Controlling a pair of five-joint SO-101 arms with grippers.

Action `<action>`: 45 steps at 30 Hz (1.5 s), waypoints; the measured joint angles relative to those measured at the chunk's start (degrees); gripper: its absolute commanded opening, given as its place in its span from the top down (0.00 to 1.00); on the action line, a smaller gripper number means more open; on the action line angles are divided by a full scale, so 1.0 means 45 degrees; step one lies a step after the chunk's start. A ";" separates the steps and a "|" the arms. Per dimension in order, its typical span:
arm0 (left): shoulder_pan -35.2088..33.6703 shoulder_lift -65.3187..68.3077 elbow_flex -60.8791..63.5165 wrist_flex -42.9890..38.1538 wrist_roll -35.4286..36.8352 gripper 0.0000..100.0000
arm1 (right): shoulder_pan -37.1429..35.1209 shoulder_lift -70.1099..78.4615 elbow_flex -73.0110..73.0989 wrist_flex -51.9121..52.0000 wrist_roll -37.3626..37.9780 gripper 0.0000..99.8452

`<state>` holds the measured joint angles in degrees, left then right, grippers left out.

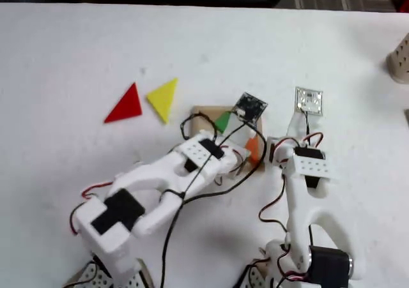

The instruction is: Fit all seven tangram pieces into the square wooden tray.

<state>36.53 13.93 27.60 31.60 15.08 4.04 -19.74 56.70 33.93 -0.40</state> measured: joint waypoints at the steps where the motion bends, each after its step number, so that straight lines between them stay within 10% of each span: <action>1: -0.0059 -0.0293 0.0020 0.0625 0.0000 0.98 | 0.0000 0.0000 0.0000 0.0000 0.0000 0.98; 9: -0.3321 -0.3692 0.0020 0.4083 0.0000 0.97 | 0.0000 0.0000 0.0000 0.0000 0.0000 0.98; 18: -0.8420 -0.2852 -0.0020 0.1543 -0.0215 0.84 | 0.0000 0.0000 0.0000 0.0000 0.0000 0.98; 24: -0.9319 -0.0508 -0.1778 0.1153 -0.2852 0.66 | 0.0000 0.0000 0.0000 0.0000 0.0000 0.98; 45: -1.0530 0.4728 -0.8498 0.5763 -0.7443 0.65 | 0.0000 0.0000 0.0000 0.0000 0.0000 0.98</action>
<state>-10.86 35.21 -10.64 57.54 -18.42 4.04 -19.74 56.70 33.93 -0.40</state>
